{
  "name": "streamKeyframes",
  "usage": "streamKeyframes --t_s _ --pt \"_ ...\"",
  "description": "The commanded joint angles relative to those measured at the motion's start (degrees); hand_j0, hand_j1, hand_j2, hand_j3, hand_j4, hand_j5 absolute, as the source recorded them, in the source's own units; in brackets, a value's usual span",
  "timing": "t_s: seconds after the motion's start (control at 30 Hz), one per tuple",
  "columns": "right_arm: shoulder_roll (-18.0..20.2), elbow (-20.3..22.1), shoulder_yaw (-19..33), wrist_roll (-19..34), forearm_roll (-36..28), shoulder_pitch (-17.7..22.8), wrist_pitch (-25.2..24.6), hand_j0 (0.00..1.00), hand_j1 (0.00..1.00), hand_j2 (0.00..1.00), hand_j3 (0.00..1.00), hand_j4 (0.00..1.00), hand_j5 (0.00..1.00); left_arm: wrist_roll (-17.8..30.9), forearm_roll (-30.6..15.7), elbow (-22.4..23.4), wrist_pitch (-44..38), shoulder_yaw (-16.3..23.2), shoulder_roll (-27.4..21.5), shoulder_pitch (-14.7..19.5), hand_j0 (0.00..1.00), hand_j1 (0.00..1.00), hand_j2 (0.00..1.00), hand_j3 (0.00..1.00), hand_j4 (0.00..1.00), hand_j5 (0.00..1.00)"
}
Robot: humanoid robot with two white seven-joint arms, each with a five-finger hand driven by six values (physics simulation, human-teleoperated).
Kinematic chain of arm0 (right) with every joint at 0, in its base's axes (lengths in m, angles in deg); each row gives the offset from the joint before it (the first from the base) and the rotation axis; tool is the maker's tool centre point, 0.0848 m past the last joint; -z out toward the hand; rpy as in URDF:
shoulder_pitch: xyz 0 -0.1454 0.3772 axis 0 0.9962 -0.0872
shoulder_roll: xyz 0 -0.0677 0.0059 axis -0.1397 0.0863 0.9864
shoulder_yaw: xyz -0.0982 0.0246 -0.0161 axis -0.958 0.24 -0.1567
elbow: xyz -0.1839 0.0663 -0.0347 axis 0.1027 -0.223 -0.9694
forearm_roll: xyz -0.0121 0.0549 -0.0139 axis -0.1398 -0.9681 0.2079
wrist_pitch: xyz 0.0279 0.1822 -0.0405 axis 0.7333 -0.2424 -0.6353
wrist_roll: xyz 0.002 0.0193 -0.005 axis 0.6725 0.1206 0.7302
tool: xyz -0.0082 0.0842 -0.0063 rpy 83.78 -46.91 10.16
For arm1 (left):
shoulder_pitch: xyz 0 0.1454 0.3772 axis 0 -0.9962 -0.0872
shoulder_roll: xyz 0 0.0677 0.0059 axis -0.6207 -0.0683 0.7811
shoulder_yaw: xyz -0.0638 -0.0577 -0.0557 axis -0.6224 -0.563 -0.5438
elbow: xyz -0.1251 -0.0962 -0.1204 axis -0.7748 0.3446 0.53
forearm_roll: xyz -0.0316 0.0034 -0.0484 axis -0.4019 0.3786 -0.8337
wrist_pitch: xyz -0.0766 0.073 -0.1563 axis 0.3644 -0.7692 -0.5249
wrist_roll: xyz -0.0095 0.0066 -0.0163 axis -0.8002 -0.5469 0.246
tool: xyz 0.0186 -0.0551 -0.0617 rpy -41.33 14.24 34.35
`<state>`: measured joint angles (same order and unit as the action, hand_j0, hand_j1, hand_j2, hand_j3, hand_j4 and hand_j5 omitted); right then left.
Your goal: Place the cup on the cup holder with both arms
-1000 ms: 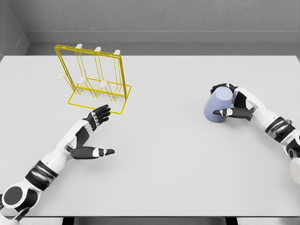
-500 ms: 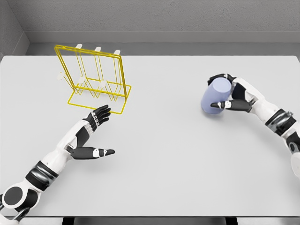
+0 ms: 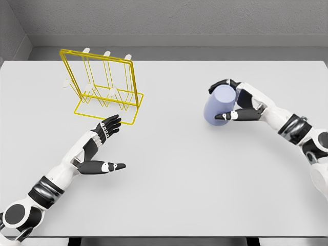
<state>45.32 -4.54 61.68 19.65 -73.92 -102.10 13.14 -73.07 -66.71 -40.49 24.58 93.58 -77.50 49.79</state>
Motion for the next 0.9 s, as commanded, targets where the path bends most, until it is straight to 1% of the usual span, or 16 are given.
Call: streamKeyframes --t_s 0.0,0.13,0.27,0.3,0.43,0.57,0.73,0.87 --pt "0.0 1.6 -1.2 0.0 -0.4 0.0 -0.1 0.56 0.56 0.56 0.56 0.56 0.56 0.0 -0.1 0.0 0.0 0.0 0.0 0.0 1.00 1.00 1.00 1.00 1.00 1.00" --pt "-0.4 1.8 -3.4 0.0 -0.4 -0.4 -0.1 0.56 0.56 0.56 0.56 0.56 0.56 0.0 -0.1 0.0 -0.1 0.1 0.0 0.0 1.00 1.00 1.00 1.00 1.00 1.00" --pt "-0.6 1.9 -4.5 0.0 -0.4 -1.2 -0.1 0.56 0.56 0.56 0.56 0.56 0.56 0.0 -0.1 0.0 0.0 0.0 0.0 0.0 1.00 1.00 1.00 1.00 1.00 1.00" --pt "-1.4 1.9 -4.8 0.0 -0.4 -1.6 -0.1 0.55 0.55 0.55 0.55 0.55 0.55 0.0 -0.1 0.0 -0.1 0.0 0.0 0.0 1.00 1.00 1.00 1.00 1.00 1.00" --pt "-1.8 1.9 -5.7 0.0 -0.4 -2.0 -0.1 0.55 0.55 0.55 0.55 0.55 0.55 0.0 -0.1 0.0 0.0 0.0 0.0 0.0 1.00 1.00 1.00 1.00 1.00 1.00" --pt "-2.6 1.8 -8.2 0.0 -0.4 -3.4 -0.1 0.55 0.55 0.55 0.55 0.55 0.55 0.0 -0.1 0.0 0.0 0.0 0.0 0.0 1.00 1.00 1.00 1.00 1.00 1.00" --pt "-4.1 1.8 -9.8 0.0 -0.3 -4.1 -0.1 0.55 0.55 0.55 0.55 0.55 0.55 0.0 -0.2 0.0 0.0 0.1 0.0 0.1 1.00 1.00 1.00 1.00 1.00 1.00" --pt "-4.3 1.9 -11.1 0.0 -0.3 -5.2 0.0 0.55 0.55 0.55 0.55 0.55 0.55 0.0 -0.2 0.0 -0.1 0.1 -0.1 0.0 1.00 1.00 1.00 1.00 1.00 1.00"
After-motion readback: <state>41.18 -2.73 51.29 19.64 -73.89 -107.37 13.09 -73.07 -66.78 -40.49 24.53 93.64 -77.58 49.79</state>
